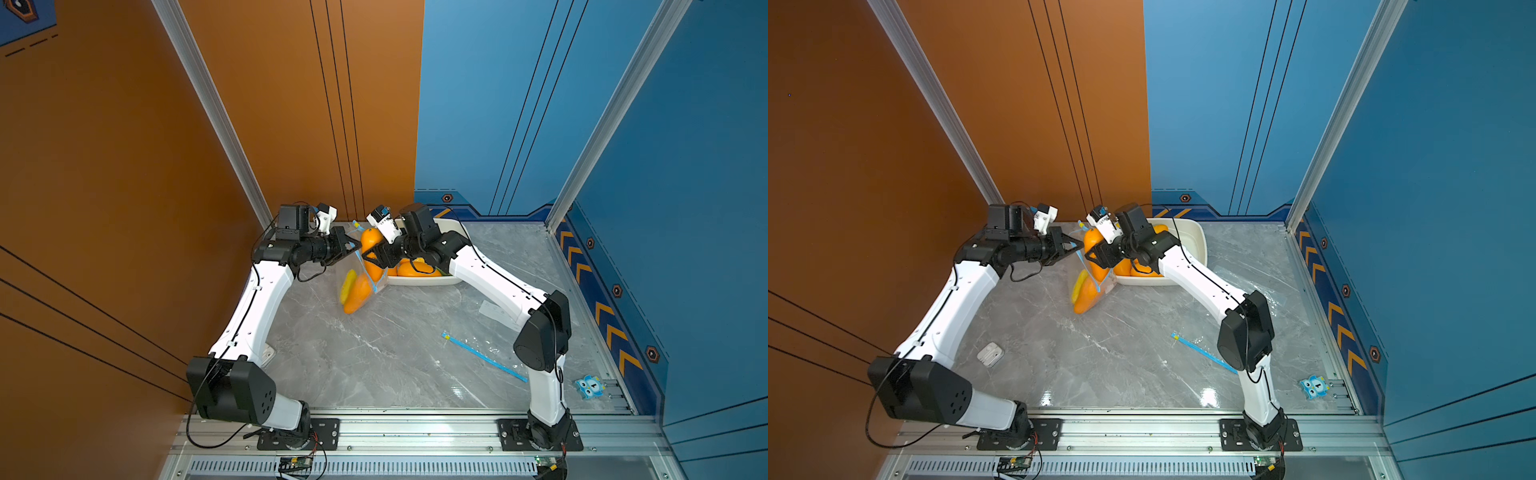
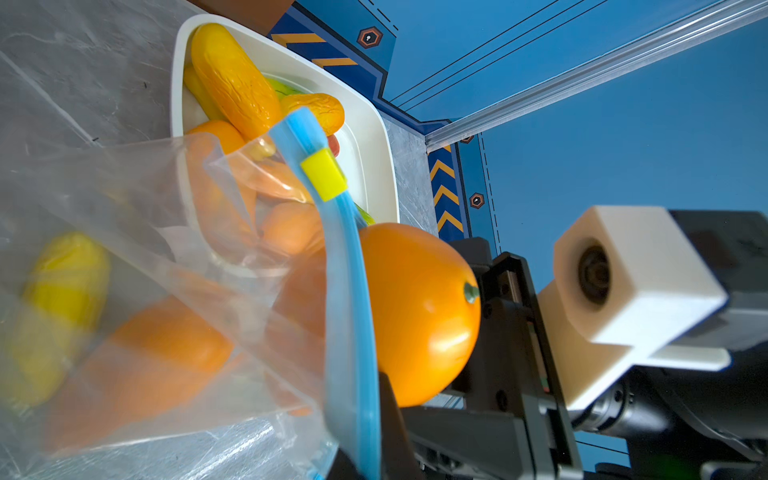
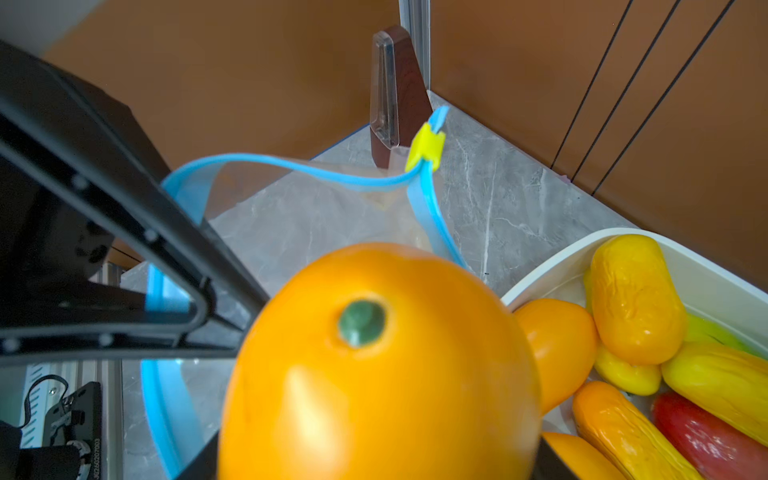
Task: Place the mango in a zip-top bag and seal the zipper
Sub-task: Place the mango in the zipper food storage bag.
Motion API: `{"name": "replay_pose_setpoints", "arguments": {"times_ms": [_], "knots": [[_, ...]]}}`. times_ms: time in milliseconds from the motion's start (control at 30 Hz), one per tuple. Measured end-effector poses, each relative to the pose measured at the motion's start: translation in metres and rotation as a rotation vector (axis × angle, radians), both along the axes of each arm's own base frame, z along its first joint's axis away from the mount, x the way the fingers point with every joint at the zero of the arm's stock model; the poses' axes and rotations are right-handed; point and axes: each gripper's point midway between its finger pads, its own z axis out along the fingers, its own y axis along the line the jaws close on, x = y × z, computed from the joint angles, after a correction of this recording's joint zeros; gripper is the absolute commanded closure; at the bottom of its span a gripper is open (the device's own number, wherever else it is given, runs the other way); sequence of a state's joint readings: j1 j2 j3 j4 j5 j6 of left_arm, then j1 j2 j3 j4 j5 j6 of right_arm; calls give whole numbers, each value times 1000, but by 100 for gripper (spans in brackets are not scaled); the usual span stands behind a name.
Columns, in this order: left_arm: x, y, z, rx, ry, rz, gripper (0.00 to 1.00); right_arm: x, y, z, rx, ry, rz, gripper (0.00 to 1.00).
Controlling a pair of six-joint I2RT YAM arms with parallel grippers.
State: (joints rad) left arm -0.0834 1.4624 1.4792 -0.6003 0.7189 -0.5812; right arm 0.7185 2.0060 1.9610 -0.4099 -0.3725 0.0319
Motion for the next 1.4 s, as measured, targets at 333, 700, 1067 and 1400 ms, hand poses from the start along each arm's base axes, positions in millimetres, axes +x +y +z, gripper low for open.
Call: {"name": "replay_pose_setpoints", "arguments": {"times_ms": [333,700,1067,1400], "knots": [[0,-5,14,-39,-11,-17,100,4,-3,1,217,-53,-75,49],[1,-5,20,-62,-5,-9,100,29,-16,27,448,-154,-213,50],[2,-1,20,-66,-1,3,100,13,-23,71,539,-243,-167,42],[3,2,18,-68,8,15,100,4,4,18,442,-187,-45,13]]}}
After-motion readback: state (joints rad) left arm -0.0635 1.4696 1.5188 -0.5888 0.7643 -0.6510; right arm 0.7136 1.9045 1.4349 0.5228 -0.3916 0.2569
